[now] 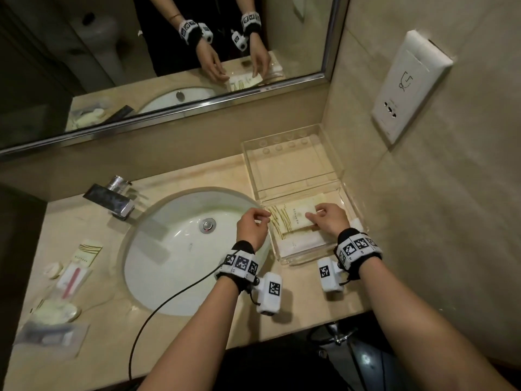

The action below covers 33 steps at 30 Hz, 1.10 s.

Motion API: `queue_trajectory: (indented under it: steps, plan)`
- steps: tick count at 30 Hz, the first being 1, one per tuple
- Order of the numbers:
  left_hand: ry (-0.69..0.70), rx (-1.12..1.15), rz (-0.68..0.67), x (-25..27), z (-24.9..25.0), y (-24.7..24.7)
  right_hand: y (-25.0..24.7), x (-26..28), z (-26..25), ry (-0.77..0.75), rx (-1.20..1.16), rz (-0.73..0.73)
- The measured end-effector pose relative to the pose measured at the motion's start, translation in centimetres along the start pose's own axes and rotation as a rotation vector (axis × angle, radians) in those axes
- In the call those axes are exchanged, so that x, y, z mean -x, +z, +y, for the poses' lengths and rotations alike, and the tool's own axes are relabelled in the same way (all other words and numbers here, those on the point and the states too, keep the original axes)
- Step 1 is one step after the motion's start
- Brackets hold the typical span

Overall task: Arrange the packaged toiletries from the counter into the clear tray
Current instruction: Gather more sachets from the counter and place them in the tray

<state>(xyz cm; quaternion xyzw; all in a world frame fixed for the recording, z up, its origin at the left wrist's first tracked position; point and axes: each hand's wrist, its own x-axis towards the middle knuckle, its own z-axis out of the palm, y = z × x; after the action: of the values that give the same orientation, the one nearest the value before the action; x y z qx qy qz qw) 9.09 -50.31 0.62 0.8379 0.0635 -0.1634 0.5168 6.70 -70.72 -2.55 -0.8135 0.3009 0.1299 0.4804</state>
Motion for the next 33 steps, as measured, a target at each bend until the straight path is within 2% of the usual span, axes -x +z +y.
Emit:
queue_trajectory:
  steps: [8,11,15,20,29,33]
  plan:
    - [0.126,-0.328,-0.165,0.3,-0.7,0.8,2.0,0.3,-0.2,-0.015,0.236,-0.005]
    - [0.209,-0.517,-0.228,0.2,-1.3,1.2,2.2,0.3,-0.3,-0.035,0.300,0.007]
    - [0.288,-0.760,-0.315,0.3,-1.6,1.7,2.4,0.4,-0.5,0.012,0.389,0.045]
    - [0.330,-0.938,-0.378,0.4,-1.6,1.8,2.6,0.2,-0.5,-0.035,0.491,0.119]
    - [0.348,-1.000,-0.387,0.2,-1.7,2.1,2.5,0.6,-0.6,-0.046,0.505,0.097]
    - [0.322,-0.770,-0.310,-0.2,-1.6,1.3,1.9,0.9,-1.1,-0.045,0.438,0.143]
